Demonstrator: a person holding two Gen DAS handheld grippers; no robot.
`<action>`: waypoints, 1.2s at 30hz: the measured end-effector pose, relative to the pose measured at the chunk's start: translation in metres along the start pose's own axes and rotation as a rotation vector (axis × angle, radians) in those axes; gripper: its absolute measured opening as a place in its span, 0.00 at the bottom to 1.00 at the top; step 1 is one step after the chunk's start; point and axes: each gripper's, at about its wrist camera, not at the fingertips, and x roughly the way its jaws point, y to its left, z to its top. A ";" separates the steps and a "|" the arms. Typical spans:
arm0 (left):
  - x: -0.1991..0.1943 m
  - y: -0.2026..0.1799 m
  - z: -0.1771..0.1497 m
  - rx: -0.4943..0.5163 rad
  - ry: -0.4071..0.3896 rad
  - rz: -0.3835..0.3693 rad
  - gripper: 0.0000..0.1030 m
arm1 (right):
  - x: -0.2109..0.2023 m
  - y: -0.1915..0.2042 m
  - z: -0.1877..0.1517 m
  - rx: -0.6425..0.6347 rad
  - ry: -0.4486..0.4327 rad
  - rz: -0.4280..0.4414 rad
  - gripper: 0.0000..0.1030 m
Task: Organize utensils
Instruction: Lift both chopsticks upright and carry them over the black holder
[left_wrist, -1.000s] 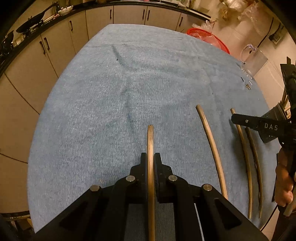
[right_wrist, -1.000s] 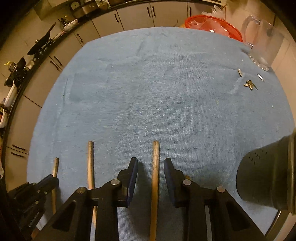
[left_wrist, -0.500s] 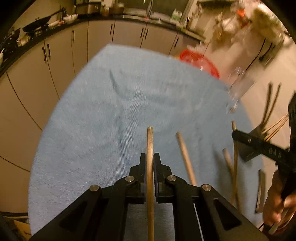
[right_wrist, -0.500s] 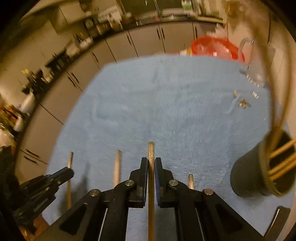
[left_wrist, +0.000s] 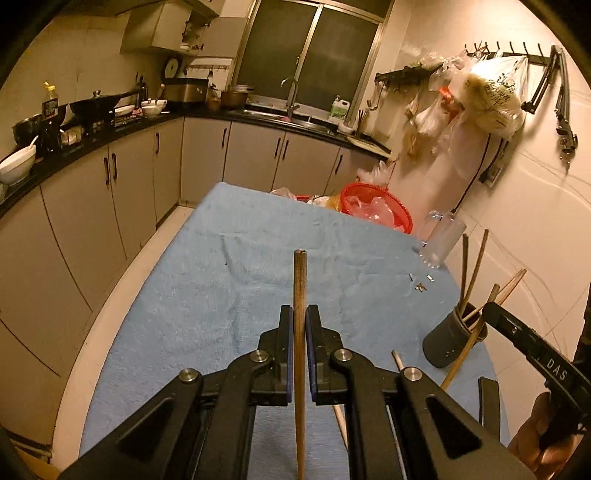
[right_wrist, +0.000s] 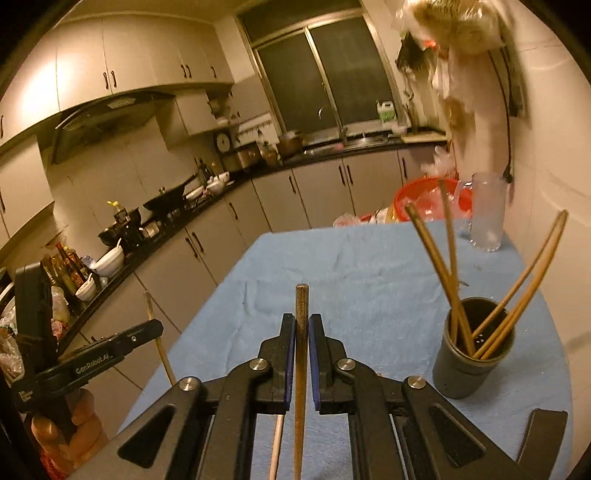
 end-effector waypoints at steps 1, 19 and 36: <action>0.000 -0.001 0.000 -0.003 0.002 0.002 0.07 | -0.002 0.001 0.000 -0.001 -0.003 0.001 0.07; -0.019 -0.015 -0.001 0.023 -0.017 0.008 0.07 | -0.021 -0.016 -0.001 0.048 -0.045 0.032 0.07; -0.029 -0.022 0.004 0.039 -0.042 0.017 0.07 | -0.033 -0.018 0.003 0.040 -0.074 0.031 0.07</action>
